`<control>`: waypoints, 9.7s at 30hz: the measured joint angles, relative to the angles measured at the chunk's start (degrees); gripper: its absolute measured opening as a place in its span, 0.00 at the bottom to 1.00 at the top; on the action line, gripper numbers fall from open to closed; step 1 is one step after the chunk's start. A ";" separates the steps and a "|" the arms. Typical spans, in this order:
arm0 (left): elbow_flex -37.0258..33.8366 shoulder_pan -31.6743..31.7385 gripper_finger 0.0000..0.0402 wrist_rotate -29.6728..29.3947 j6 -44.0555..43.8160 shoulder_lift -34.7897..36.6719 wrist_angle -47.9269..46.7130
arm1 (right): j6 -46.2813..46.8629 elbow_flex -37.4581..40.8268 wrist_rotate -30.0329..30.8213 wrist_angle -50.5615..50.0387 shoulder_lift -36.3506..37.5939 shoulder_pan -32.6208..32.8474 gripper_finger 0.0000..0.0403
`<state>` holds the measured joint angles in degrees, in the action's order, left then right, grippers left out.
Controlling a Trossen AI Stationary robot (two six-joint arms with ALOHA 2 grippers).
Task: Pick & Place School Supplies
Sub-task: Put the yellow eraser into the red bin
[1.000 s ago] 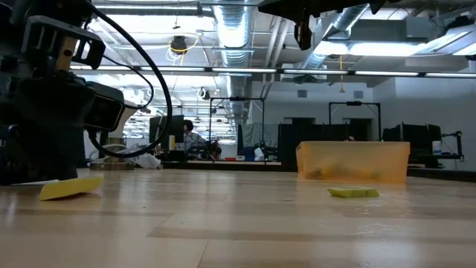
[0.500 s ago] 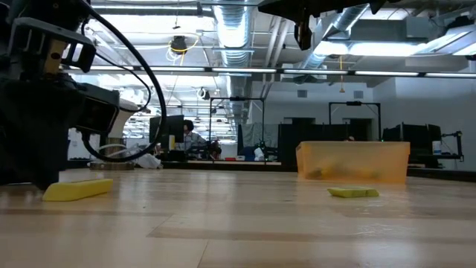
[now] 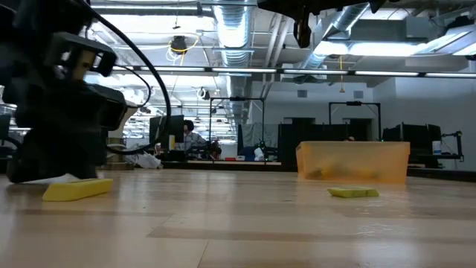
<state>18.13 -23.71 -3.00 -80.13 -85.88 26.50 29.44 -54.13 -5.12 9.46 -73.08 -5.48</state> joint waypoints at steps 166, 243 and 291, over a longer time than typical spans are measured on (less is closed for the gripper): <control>-12.46 19.88 0.24 -1.36 20.94 24.32 -9.60 | 1.25 -39.73 -17.55 0.83 -62.31 14.92 0.00; -12.55 19.93 0.24 1.41 21.83 24.34 -9.64 | 2.68 -50.77 -16.08 -14.65 -69.43 16.24 0.00; -12.55 19.92 0.24 1.02 22.84 24.34 -9.84 | 3.15 -50.77 -17.35 -16.04 -69.48 14.75 0.00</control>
<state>5.58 -3.78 -1.98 -57.30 -61.54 16.67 32.60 -104.90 -22.47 -6.58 -142.56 9.28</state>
